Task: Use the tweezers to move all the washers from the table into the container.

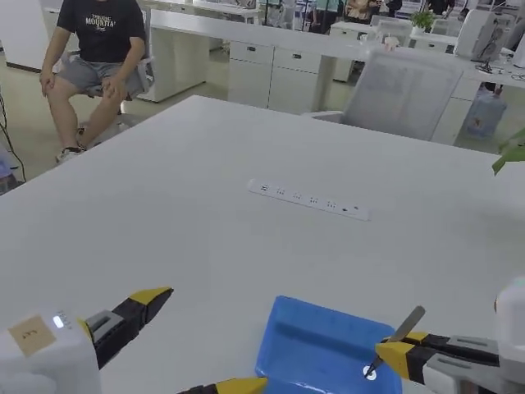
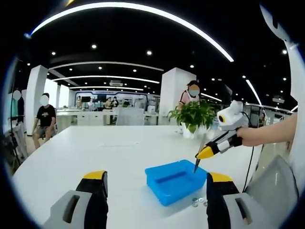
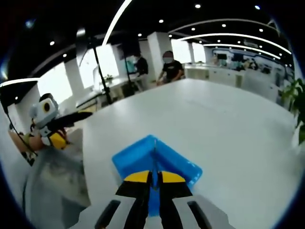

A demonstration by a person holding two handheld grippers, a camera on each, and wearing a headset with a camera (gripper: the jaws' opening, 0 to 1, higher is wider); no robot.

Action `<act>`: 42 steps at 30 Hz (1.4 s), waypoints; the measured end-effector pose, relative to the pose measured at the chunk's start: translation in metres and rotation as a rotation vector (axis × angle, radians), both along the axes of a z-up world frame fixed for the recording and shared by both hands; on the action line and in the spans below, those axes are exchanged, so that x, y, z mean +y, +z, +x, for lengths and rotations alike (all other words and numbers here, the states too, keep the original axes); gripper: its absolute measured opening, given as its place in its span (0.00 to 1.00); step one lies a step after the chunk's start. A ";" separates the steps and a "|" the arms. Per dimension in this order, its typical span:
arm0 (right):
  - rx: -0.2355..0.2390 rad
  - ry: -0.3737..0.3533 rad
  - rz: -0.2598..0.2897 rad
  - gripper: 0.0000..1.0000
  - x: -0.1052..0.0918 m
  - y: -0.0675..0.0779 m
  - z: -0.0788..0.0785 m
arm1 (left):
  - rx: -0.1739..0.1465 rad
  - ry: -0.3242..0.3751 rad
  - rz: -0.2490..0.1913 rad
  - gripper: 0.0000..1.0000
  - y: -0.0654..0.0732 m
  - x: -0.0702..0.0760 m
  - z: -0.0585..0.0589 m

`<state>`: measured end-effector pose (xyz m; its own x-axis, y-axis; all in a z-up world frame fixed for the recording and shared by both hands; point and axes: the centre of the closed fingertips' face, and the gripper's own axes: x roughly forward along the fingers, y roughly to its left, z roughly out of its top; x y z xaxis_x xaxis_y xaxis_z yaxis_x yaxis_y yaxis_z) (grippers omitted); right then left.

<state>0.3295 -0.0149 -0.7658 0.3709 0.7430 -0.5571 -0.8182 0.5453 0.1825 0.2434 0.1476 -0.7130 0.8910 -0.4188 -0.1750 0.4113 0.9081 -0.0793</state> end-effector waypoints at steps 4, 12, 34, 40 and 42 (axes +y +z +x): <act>0.000 -0.050 -0.009 0.03 -0.001 -0.005 0.005 | 0.013 -0.011 0.000 0.86 -0.002 -0.002 -0.001; -0.012 -0.120 -0.040 0.03 -0.001 -0.017 0.009 | 0.007 -0.063 -0.026 0.84 0.001 -0.011 -0.005; -0.048 -0.254 -0.157 0.03 0.007 -0.043 0.004 | 0.058 -0.173 -0.084 0.82 -0.006 -0.028 -0.015; -0.059 -0.281 -0.143 0.04 0.007 -0.039 0.002 | 0.061 -0.187 -0.070 0.82 -0.007 -0.029 -0.017; -0.067 -0.288 -0.134 0.04 0.006 -0.034 0.002 | 0.065 -0.182 -0.076 0.82 -0.007 -0.028 -0.016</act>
